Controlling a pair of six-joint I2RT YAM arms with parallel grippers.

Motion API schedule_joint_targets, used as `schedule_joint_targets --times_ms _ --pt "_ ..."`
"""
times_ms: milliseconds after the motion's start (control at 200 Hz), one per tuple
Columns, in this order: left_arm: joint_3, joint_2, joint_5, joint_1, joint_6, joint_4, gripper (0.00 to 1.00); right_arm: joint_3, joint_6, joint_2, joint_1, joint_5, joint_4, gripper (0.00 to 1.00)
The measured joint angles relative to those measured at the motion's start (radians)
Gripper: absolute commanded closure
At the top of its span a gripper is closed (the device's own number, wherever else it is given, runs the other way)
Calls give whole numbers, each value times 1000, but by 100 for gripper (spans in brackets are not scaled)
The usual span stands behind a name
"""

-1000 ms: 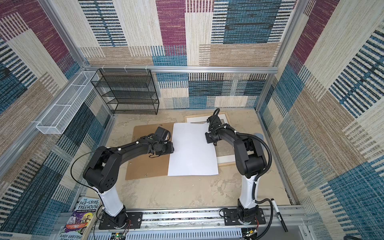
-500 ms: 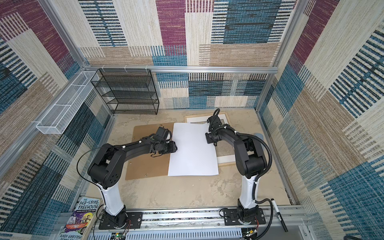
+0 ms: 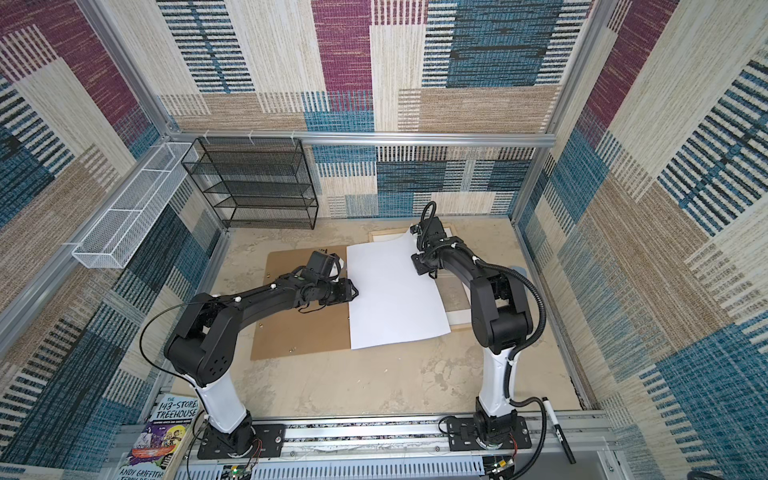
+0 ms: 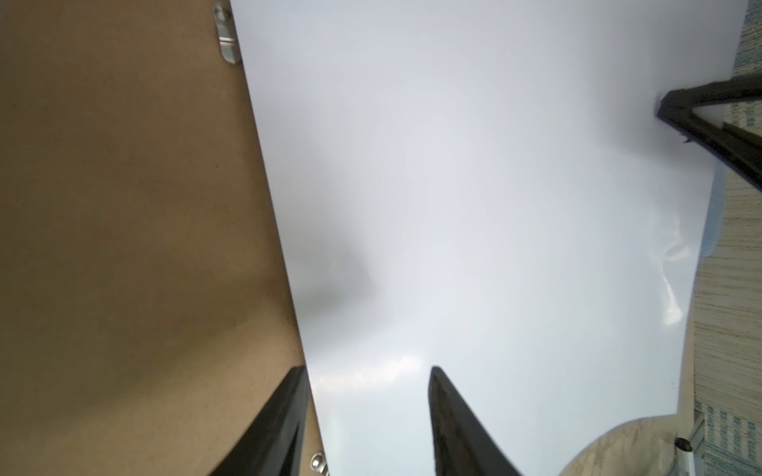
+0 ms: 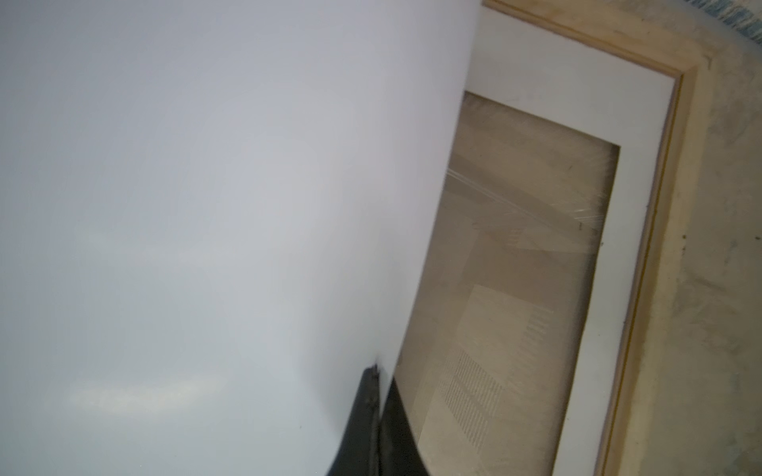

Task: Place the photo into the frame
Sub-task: 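Slide the photo toward the frame with the right gripper while left holds its near edge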

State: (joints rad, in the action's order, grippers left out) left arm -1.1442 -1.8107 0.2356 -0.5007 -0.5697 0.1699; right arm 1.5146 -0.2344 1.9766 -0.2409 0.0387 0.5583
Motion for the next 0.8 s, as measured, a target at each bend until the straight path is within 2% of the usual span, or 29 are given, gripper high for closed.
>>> schedule_joint_targets --times_ms 250,801 --pt "7 6 0 -8 -3 0 49 25 -44 11 42 18 16 100" --pt "-14 -77 49 -18 -15 -42 51 -32 -84 8 44 47 2 100"
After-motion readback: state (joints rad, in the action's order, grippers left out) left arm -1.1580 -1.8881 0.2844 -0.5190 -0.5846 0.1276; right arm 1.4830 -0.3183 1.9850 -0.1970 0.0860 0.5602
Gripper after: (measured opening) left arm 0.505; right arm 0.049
